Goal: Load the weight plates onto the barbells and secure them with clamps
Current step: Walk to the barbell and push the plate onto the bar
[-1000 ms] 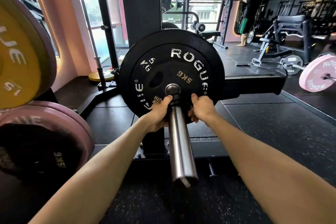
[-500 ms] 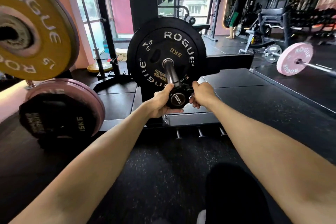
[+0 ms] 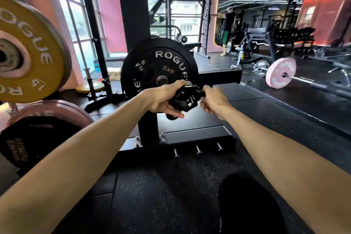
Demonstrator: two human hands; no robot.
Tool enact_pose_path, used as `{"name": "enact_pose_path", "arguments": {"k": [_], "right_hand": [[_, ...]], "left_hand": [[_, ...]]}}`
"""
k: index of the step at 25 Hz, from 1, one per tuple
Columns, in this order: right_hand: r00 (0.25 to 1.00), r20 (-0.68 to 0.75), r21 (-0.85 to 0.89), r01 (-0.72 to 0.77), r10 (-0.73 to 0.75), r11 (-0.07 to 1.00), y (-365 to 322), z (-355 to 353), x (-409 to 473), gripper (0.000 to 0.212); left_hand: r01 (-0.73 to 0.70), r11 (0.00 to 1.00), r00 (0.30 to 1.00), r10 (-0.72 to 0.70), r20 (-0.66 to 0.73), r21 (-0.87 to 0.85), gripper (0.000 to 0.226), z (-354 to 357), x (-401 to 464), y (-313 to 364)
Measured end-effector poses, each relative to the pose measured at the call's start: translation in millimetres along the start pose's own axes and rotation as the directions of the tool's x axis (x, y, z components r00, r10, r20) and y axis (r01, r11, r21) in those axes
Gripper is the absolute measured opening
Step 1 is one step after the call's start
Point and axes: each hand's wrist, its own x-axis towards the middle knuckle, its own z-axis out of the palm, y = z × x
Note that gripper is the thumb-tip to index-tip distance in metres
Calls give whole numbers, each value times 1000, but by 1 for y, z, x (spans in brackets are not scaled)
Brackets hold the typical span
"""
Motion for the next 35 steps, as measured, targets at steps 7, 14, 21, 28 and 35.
{"name": "enact_pose_path", "arguments": {"k": [7, 14, 21, 28, 35], "right_hand": [[989, -10, 20, 145, -145, 989, -43, -72, 70, 30], [986, -26, 177, 165, -163, 970, -35, -112, 204, 14], [972, -179, 56, 166, -154, 985, 7, -132, 375, 10], [923, -334, -180, 136, -191, 974, 70, -123, 511, 14], [949, -310, -57, 43, -58, 997, 113, -110, 556, 6]], "left_hand": [[-260, 966, 965, 260, 15, -7, 71, 9, 81, 74], [-425, 905, 898, 426, -109, 32, 61, 18, 228, 112], [-398, 884, 856, 454, -248, 243, 49, 15, 411, 119], [-241, 911, 878, 352, -324, 335, 51, 16, 542, 111], [-111, 924, 900, 250, -358, 367, 48, 24, 604, 82]]}}
